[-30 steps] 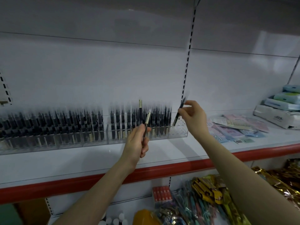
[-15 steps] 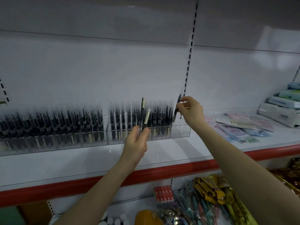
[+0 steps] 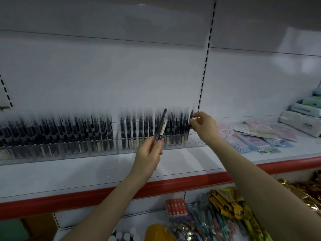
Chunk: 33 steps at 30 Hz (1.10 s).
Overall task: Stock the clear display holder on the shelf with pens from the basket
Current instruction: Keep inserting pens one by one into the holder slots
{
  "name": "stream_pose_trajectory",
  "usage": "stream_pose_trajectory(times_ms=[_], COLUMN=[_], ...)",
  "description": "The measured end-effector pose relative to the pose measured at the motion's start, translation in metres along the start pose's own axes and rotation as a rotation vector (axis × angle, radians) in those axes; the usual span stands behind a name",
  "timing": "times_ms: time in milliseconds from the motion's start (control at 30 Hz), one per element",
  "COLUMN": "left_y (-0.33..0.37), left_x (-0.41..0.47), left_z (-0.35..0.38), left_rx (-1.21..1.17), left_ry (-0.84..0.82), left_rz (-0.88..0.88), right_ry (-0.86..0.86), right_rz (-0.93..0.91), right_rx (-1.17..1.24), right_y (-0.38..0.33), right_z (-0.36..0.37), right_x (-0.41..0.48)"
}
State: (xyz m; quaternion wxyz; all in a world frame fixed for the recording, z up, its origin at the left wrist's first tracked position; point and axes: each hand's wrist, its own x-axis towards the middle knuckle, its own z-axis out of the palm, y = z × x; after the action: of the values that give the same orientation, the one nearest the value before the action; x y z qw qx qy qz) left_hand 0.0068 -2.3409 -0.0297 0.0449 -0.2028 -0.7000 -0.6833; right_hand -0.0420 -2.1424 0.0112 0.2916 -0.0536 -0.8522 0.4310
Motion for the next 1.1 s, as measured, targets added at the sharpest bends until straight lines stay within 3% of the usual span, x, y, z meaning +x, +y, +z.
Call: stream_pose_trajectory(times_ms=[733,900,1000,1100], left_y=[0.003,0.008,0.012,0.017], left_x=[0.0,0.002,0.002,0.0], left_z=[0.0,0.002,0.006,0.008], left_rx=[-0.015,-0.11,-0.172,-0.201], left_ry=[0.061,0.077,0.087,0.064], left_rz=[0.033,0.018,-0.009,-0.019], right_ry=[-0.052,0.17,0.093,-0.073], right_rz=[0.038,-0.099,-0.146,-0.076], right_rx=[-0.099,0.15,0.275,0.499], right_y=[0.003,-0.015,-0.029,-0.043], right_z=[0.002,0.001,0.004,0.007], right_x=[0.0,-0.029,-0.052,-0.069])
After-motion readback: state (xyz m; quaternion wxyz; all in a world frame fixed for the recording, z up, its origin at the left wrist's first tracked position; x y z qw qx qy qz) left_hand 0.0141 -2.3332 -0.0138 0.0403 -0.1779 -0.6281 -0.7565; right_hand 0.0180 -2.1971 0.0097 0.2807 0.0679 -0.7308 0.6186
